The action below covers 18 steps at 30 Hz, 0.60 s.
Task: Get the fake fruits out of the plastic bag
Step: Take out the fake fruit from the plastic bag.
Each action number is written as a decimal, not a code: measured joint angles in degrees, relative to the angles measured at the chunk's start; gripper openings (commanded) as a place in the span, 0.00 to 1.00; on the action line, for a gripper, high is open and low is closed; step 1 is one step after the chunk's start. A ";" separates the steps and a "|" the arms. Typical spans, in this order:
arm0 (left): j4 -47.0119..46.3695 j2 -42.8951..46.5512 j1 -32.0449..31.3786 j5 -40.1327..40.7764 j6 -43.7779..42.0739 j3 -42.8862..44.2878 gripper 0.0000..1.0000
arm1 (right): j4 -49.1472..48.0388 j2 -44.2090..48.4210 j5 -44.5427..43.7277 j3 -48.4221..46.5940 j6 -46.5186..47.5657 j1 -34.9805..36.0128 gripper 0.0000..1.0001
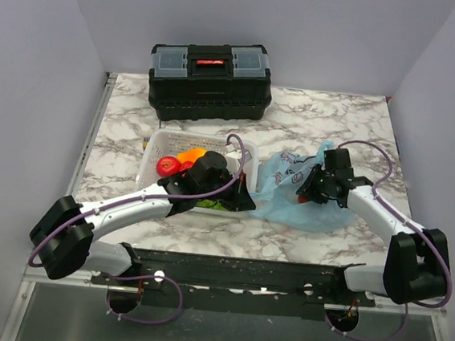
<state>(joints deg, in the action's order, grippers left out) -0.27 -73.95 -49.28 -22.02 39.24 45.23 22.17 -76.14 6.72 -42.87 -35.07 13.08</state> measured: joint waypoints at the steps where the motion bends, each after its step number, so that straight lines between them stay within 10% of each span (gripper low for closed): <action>1: 0.13 0.00 -0.04 0.07 -0.04 0.02 0.00 | 0.42 -0.35 -1.84 -0.07 -0.33 0.15 0.35; 10: 0.74 0.02 -0.22 0.26 -0.39 0.04 0.00 | 5.88 0.37 -19.47 -0.39 -5.64 0.35 0.69; 18: 0.81 0.02 -0.24 0.33 -0.44 0.04 0.00 | 5.35 3.89 -26.14 0.48 -7.15 0.35 0.65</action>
<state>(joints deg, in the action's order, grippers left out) 0.54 -73.93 -49.52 -21.69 38.81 45.28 27.53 -72.25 -19.42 -42.39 -42.22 13.43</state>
